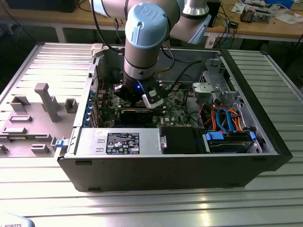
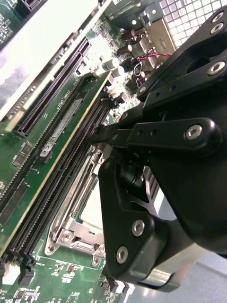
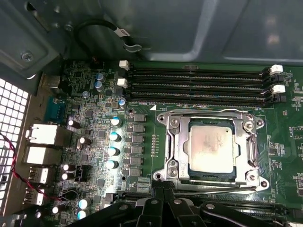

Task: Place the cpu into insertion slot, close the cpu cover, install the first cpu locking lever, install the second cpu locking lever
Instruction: 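Install the second cpu locking lever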

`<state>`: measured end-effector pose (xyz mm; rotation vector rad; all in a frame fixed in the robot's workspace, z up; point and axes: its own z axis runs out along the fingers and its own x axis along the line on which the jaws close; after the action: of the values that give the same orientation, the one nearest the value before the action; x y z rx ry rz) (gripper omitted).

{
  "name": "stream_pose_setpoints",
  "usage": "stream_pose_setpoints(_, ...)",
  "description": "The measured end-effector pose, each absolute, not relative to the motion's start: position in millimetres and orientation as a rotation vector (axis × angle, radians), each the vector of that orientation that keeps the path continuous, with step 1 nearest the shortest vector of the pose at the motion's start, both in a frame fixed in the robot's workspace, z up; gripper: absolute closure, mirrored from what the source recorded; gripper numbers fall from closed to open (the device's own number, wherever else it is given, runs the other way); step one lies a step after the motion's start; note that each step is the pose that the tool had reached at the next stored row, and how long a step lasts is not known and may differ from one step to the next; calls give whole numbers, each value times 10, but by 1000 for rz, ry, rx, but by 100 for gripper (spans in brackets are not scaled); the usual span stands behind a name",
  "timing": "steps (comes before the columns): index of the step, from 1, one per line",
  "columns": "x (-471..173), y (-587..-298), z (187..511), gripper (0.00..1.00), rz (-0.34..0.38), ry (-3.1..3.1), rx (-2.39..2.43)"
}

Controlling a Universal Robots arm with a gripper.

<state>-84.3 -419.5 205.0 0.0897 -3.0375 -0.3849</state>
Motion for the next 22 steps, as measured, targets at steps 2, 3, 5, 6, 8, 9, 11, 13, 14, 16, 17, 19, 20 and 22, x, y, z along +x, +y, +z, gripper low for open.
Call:
stream_pose_setpoints(2,-839,-4218,2049,89,-392,-3037,90)
stream_pose_setpoints(3,-839,-4229,2049,89,-393,-3037,90)
stream_pose_setpoints(5,-840,-4245,2049,89,-395,-3036,90)
stream_pose_setpoints(6,-840,-4251,2049,89,-395,-3036,90)
stream_pose_setpoints(8,-840,-4260,2050,89,-395,-3036,90)
stream_pose_setpoints(9,-840,-4261,2050,89,-395,-3036,90)
stream_pose_setpoints(11,-839,-4263,2049,89,-395,-3036,90)
stream_pose_setpoints(13,-840,-4264,2046,89,-396,-3036,90)
stream_pose_setpoints(14,-840,-4264,2041,89,-398,-3036,90)
stream_pose_setpoints(16,-840,-4264,2020,89,-412,-3034,91)
stream_pose_setpoints(17,-840,-4264,2016,89,-417,-3034,91)
stream_pose_setpoints(19,-841,-4264,2011,89,-429,-3032,91)
stream_pose_setpoints(20,-842,-4264,2010,89,-434,-3032,92)
stream_pose_setpoints(22,-844,-4263,2005,89,-441,-3031,92)
